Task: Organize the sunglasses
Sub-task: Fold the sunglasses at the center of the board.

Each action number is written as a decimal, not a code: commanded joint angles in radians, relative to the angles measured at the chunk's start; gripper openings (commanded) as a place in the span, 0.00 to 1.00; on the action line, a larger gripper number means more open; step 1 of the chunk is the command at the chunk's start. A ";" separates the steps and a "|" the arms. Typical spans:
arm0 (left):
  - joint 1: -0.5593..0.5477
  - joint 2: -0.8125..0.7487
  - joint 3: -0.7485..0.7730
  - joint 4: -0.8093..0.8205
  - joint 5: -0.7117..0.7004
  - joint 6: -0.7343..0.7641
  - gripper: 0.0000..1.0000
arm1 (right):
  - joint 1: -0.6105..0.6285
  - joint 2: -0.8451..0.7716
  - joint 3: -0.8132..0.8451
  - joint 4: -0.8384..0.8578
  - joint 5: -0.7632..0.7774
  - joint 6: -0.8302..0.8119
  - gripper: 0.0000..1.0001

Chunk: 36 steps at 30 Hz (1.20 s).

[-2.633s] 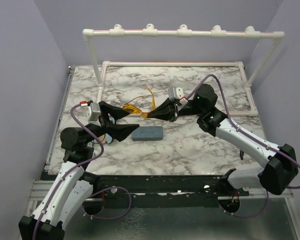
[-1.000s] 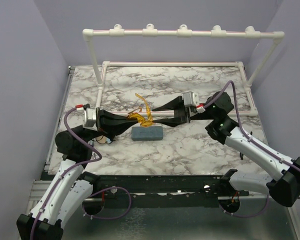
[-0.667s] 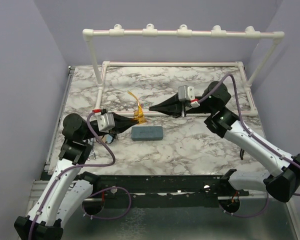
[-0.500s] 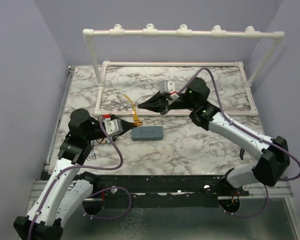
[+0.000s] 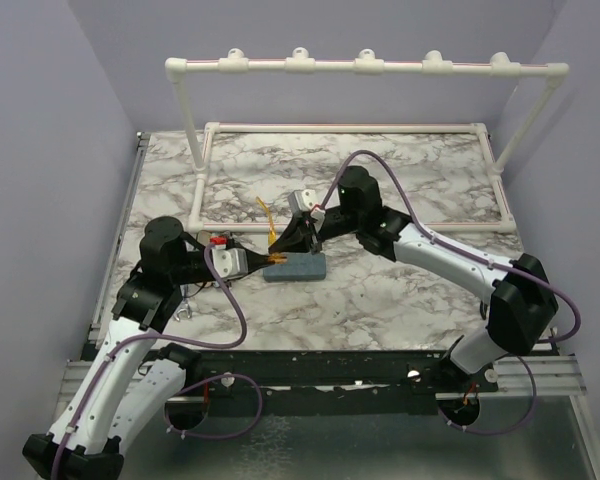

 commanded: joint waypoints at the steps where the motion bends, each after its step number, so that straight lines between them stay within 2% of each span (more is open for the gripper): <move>1: -0.003 -0.014 0.023 -0.061 0.001 0.142 0.00 | -0.006 -0.048 -0.041 -0.112 0.052 -0.006 0.01; 6: -0.018 -0.024 0.028 -0.166 -0.019 0.270 0.00 | -0.083 -0.110 -0.113 0.055 0.416 0.193 0.01; 10: -0.029 -0.027 0.027 -0.198 -0.030 0.306 0.00 | -0.119 -0.019 -0.082 0.089 0.493 0.293 0.01; 14: -0.037 -0.013 0.040 -0.199 -0.020 0.291 0.00 | -0.115 0.137 -0.033 0.168 0.443 0.422 0.00; 17: -0.039 -0.006 0.058 -0.199 -0.020 0.251 0.00 | -0.095 0.201 -0.020 0.262 0.391 0.446 0.01; 22: -0.039 0.006 0.055 -0.172 -0.018 0.136 0.00 | -0.047 0.272 0.087 0.308 0.129 0.478 0.01; 26: -0.039 0.011 0.058 -0.084 -0.070 -0.002 0.00 | -0.010 0.250 0.013 0.533 -0.117 0.528 0.01; 29: -0.039 0.014 0.071 -0.032 -0.145 -0.089 0.00 | -0.007 0.220 -0.061 0.666 -0.232 0.586 0.01; 33: -0.039 0.021 0.100 -0.006 -0.189 -0.160 0.00 | -0.009 0.149 -0.135 0.634 -0.263 0.516 0.01; 36: -0.039 0.011 0.096 -0.006 -0.157 -0.177 0.00 | -0.015 0.082 -0.167 0.529 -0.172 0.404 0.01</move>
